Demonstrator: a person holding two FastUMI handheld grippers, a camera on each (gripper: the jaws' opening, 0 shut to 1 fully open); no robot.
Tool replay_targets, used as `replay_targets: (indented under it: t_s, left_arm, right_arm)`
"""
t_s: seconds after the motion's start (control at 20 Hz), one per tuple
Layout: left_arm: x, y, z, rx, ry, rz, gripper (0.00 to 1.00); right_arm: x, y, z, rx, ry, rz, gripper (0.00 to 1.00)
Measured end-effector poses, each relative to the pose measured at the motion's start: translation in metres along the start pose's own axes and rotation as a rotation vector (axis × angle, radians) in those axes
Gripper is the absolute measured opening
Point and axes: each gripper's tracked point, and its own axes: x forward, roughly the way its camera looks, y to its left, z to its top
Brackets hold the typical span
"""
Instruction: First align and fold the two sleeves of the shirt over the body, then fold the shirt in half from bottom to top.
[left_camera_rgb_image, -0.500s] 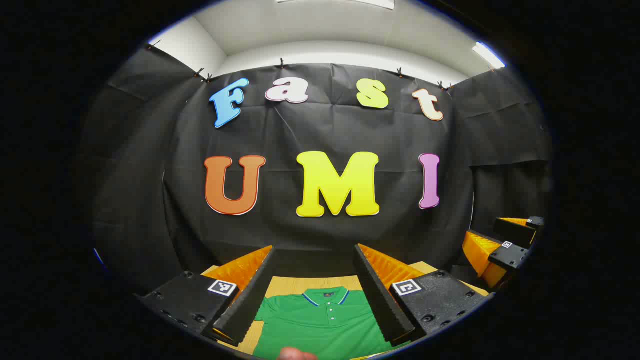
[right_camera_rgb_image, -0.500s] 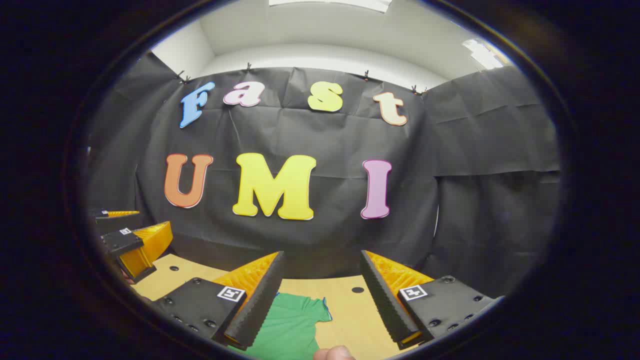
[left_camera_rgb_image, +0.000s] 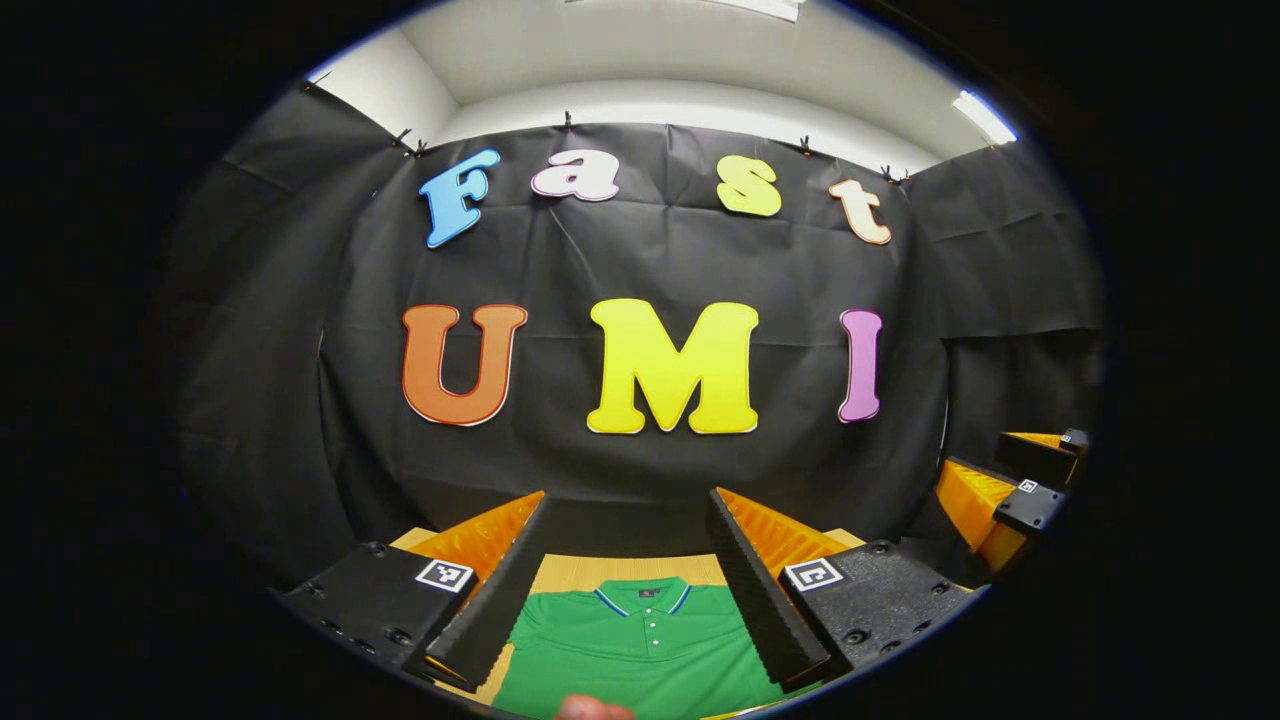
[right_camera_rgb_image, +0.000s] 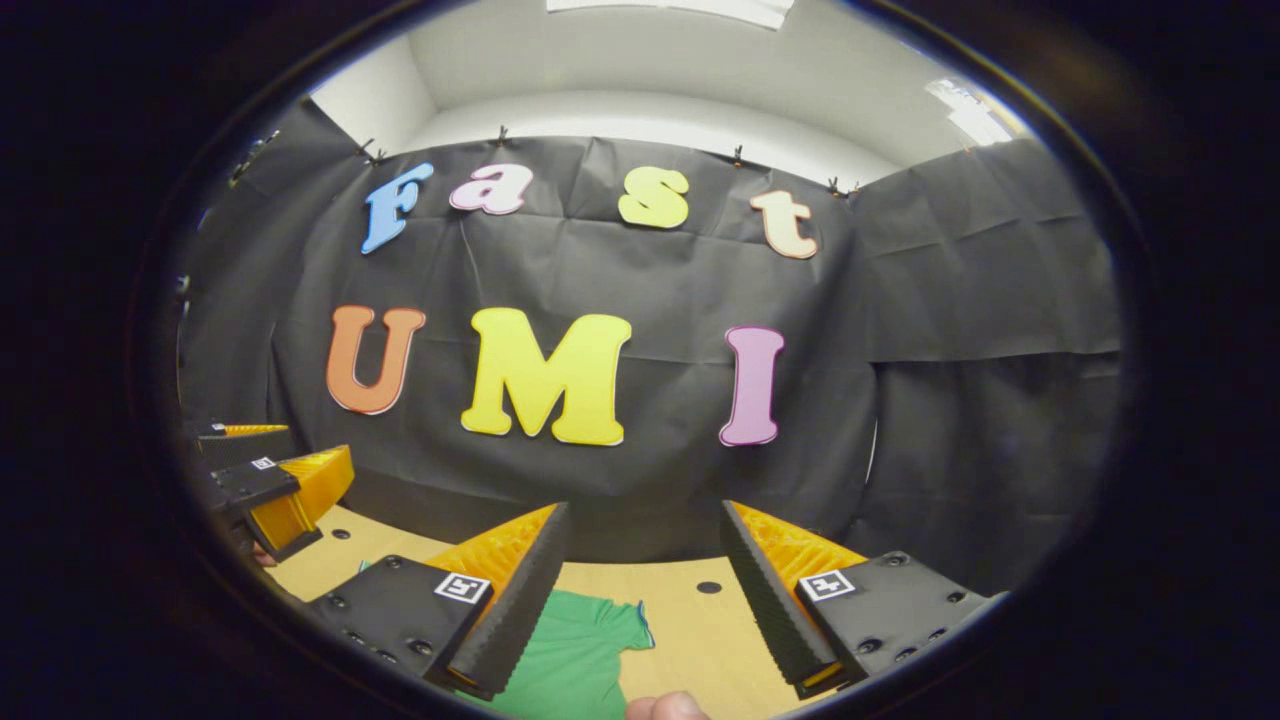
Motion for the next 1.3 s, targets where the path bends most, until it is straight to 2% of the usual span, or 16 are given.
replay_targets:
  t_s: [0.05, 0.2, 0.4, 0.55, 0.85, 1.0, 1.05, 1.1, 1.2, 1.25, 1.3]
  left_arm:
    - [-0.001, 0.000, 0.000, 0.000, 0.003, 0.002, 0.97]
    - [-0.004, 0.006, -0.003, -0.006, 0.013, 0.012, 0.97]
    - [-0.013, 0.019, -0.009, 0.057, 0.026, 0.040, 0.97]
    - [-0.018, 0.022, -0.021, 0.065, 0.048, 0.065, 0.97]
    - [-0.015, 0.024, -0.034, 0.056, 0.079, 0.091, 0.97]
    - [-0.012, 0.026, -0.046, 0.045, 0.114, 0.099, 0.97]
    - [-0.012, 0.028, -0.051, 0.045, 0.130, 0.103, 0.97]
    - [-0.011, 0.028, -0.058, 0.045, 0.149, 0.102, 0.97]
    - [-0.008, 0.024, -0.076, 0.045, 0.199, 0.073, 0.97]
    - [-0.009, 0.021, -0.086, 0.047, 0.228, 0.058, 0.98]
    - [-0.011, 0.019, -0.096, 0.053, 0.257, 0.049, 0.98]
  right_arm:
    - [0.002, 0.000, -0.002, 0.003, 0.001, 0.004, 0.93]
    - [0.006, -0.005, -0.007, -0.004, 0.006, 0.023, 0.93]
    - [0.015, -0.023, -0.025, -0.004, 0.037, 0.027, 0.93]
    - [0.024, -0.034, -0.032, -0.009, 0.053, 0.022, 0.93]
    - [0.030, -0.004, -0.050, -0.016, 0.098, 0.114, 0.96]
    - [0.036, 0.003, -0.067, -0.017, 0.144, 0.159, 0.93]
    - [0.040, 0.001, -0.072, -0.017, 0.162, 0.169, 0.96]
    - [0.044, 0.000, -0.080, -0.019, 0.188, 0.179, 0.93]
    - [0.054, -0.005, -0.101, -0.036, 0.256, 0.198, 0.96]
    - [0.058, -0.007, -0.111, -0.037, 0.293, 0.207, 0.93]
    - [0.063, -0.010, -0.125, -0.039, 0.331, 0.214, 0.96]
